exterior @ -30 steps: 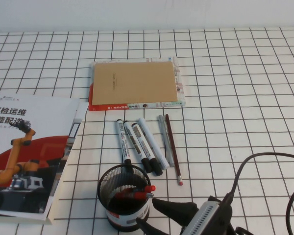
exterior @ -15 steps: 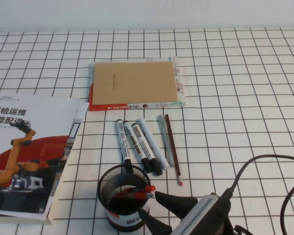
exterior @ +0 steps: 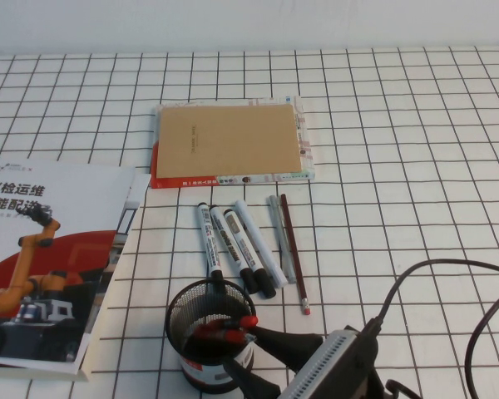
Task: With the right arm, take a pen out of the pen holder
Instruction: 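Take a marker out of the pen holder and lay it on the table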
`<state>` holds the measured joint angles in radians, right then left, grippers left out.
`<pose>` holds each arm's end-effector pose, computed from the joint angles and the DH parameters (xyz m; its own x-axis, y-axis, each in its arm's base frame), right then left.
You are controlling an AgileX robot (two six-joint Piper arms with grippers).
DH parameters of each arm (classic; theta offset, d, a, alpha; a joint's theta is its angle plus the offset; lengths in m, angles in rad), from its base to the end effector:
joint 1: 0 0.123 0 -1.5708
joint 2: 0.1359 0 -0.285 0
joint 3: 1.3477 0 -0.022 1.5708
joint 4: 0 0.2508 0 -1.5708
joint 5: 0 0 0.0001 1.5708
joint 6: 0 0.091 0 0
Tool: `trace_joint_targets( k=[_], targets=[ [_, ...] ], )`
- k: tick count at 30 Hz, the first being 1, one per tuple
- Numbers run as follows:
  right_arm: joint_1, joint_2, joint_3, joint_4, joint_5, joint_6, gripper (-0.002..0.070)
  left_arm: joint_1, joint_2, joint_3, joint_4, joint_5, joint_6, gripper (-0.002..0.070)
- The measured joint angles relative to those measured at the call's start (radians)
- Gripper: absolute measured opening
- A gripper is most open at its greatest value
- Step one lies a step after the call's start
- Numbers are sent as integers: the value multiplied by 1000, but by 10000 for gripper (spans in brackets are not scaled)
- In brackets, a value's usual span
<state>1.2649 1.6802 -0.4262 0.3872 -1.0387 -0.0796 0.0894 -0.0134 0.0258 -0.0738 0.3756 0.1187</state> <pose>0.1104 0.2514 0.1635 -0.1482 -0.0796 -0.9858 -0.7927 0.6055 0.0703 0.0525 0.0022 0.1715 -0.2970 0.0236 -0.9546 -0.0487 0.9980 0.0398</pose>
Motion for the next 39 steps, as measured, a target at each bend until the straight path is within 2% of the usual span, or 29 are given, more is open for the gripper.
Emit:
trace_joint_targets(
  k=[9, 15, 26, 39],
  targets=[
    [0, 0, -1, -82, 0, 0, 262, 0, 0, 0, 0, 0, 0, -3],
    [0, 0, -1, -82, 0, -23, 228, 0, 0, 0, 0, 0, 0, -3],
    [0, 0, -21, -79, -25, -54, 218, 0, 0, 0, 0, 0, 0, -3],
    [0, 22, -39, -42, -10, -104, 172, 0, 0, 0, 0, 0, 0, -3]
  ],
)
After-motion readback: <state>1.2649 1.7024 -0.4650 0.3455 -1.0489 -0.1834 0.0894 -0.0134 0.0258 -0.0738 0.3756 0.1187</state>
